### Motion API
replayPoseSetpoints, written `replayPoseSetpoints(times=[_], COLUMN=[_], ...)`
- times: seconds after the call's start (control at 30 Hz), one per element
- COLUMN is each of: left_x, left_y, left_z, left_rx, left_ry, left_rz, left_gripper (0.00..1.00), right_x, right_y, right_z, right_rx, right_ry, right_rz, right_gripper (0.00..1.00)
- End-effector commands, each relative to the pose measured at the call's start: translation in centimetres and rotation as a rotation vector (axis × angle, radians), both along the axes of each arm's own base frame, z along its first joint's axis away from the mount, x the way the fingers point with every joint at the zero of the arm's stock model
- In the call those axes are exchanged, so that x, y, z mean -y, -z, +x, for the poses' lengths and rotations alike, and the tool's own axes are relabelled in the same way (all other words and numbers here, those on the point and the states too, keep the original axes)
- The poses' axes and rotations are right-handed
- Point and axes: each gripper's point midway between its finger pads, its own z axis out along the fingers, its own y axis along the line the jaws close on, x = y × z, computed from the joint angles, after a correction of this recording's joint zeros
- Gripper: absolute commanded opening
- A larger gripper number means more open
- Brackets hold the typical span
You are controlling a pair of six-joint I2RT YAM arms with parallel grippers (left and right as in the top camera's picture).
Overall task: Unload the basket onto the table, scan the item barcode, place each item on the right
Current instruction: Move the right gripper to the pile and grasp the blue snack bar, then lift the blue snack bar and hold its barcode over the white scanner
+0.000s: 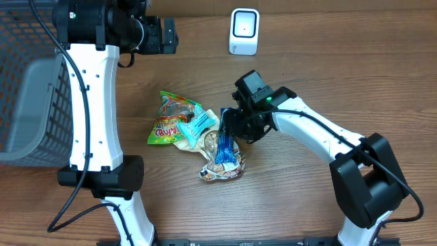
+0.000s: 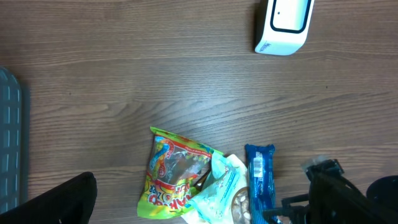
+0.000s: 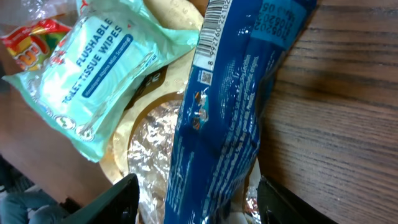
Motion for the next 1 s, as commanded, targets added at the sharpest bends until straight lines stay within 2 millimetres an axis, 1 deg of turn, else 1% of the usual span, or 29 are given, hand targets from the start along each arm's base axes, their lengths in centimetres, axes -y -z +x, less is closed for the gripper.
replayPoseSetpoints(times=[0.0,0.1,0.17,0.27,0.3,0.33,0.4,0.43,0.5,0.63,0.73,0.8,0.87,0.9,0.93,0.97], left_x=[0.0,0.0,0.0,0.0,0.0,0.0,0.0,0.0,0.0,0.0,0.0,0.0,0.0,0.0,0.0,0.0], left_y=[-0.2,-0.2,-0.2,-0.2,-0.2,-0.2,-0.2,-0.2,-0.2,-0.2,-0.2,-0.2,-0.2,-0.2,-0.2,-0.2], left_z=[0.3,0.3,0.3,0.3,0.3,0.3,0.3,0.3,0.3,0.3,0.3,0.3,0.3,0.3,0.3,0.3], left_rx=[0.008,0.008,0.008,0.008,0.008,0.008,0.008,0.008,0.008,0.008,0.008,0.008,0.008,0.008,0.008,0.008], left_ry=[-0.012,-0.012,-0.012,-0.013,-0.013,-0.012,-0.012,-0.013,-0.012,-0.012,-0.012,-0.012,-0.012,-0.012,-0.012,-0.012], left_rz=[-0.015,-0.015,-0.015,-0.015,-0.015,-0.014,-0.014,-0.014,-0.014,-0.014,-0.014,-0.014,-0.014,-0.014,-0.014,-0.014], left_gripper=[1.0,1.0,1.0,1.0,1.0,1.0,1.0,1.0,1.0,1.0,1.0,1.0,1.0,1.0,1.0,1.0], right_x=[0.4,0.4,0.5,0.5,0.5,0.6,0.6,0.8,1.1,2.2,3.4,4.6,6.3,7.4,8.1,9.4], right_y=[2.1,3.2,3.5,3.6,3.6,3.5,3.2,2.7,1.7,-1.1,-2.9,-3.2,-3.1,-3.0,-3.1,-3.2], right_z=[0.4,0.6,0.9,1.3,1.3,1.3,1.6,2.0,2.9,4.6,5.7,6.7,7.9,8.8,9.3,10.2], right_rx=[-0.027,-0.063,-0.077,-0.086,-0.085,-0.085,-0.089,-0.081,-0.049,0.107,0.234,0.307,0.359,0.403,0.429,0.469], right_ry=[0.031,0.047,0.056,0.063,0.063,0.064,0.069,0.073,0.07,-0.026,-0.094,-0.101,-0.063,-0.064,-0.062,-0.039], right_rz=[-0.041,-0.03,-0.011,0.012,0.012,0.012,0.023,0.036,0.053,0.077,0.051,-0.02,-0.127,-0.204,-0.25,-0.338], right_gripper=[0.62,0.61,0.55,0.43,0.37,0.26,0.08,0.04,0.04,0.04,0.04,0.04,0.04,0.04,0.04,0.04])
